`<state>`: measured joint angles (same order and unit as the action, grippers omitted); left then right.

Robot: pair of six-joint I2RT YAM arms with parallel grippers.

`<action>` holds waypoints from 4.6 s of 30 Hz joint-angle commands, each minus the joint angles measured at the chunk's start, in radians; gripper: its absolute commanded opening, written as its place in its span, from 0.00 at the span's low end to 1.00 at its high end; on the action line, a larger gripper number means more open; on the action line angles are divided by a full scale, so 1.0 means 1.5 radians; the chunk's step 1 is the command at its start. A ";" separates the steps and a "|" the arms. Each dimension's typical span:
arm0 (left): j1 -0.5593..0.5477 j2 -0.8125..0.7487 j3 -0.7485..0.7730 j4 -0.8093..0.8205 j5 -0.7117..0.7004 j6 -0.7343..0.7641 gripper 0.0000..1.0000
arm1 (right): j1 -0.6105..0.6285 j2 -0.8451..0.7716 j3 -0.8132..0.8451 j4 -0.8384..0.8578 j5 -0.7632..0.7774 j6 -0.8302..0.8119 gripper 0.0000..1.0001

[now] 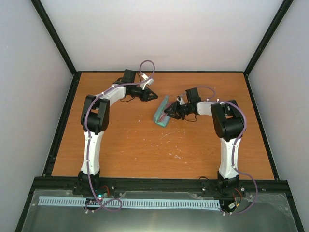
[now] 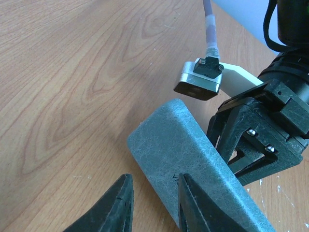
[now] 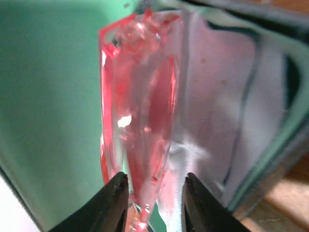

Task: Organize the sunglasses
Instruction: Place the sunglasses in the sunglasses case, then close the sunglasses case at the center of the board, then reset both arms

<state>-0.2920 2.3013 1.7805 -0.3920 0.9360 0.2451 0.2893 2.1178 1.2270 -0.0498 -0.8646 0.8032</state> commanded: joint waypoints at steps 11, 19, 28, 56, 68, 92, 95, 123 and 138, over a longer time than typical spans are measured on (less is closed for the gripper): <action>-0.009 0.011 0.008 -0.011 -0.005 0.022 0.28 | 0.001 -0.018 0.081 -0.184 0.073 -0.091 0.21; -0.014 0.011 0.007 -0.013 -0.009 0.028 0.27 | -0.004 -0.037 0.087 -0.199 0.080 -0.093 0.39; -0.021 0.010 0.007 -0.024 -0.012 0.041 0.26 | -0.010 -0.056 0.112 -0.246 0.108 -0.116 0.35; -0.062 0.033 0.045 -0.082 -0.019 0.072 0.18 | -0.030 -0.015 0.109 -0.270 0.218 -0.111 0.03; -0.097 0.038 0.029 -0.059 -0.025 0.056 0.18 | -0.012 0.018 0.123 -0.236 0.189 -0.107 0.03; -0.121 0.066 0.015 -0.056 -0.041 0.095 0.23 | -0.012 0.006 0.136 -0.249 0.134 -0.154 0.03; -0.109 0.054 0.034 -0.070 -0.034 0.083 0.63 | -0.017 -0.027 0.134 -0.269 0.174 -0.161 0.12; 0.248 -0.654 -0.805 0.697 -0.522 -0.131 1.00 | -0.149 -0.451 -0.286 0.217 0.726 -0.417 1.00; 0.249 -0.614 -0.831 0.680 -0.554 -0.165 1.00 | -0.154 -0.379 -0.211 0.077 0.747 -0.338 1.00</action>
<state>0.0776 1.3586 0.4850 0.6140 0.1123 0.0257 0.0662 1.5536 0.8764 0.1043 0.2310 0.2428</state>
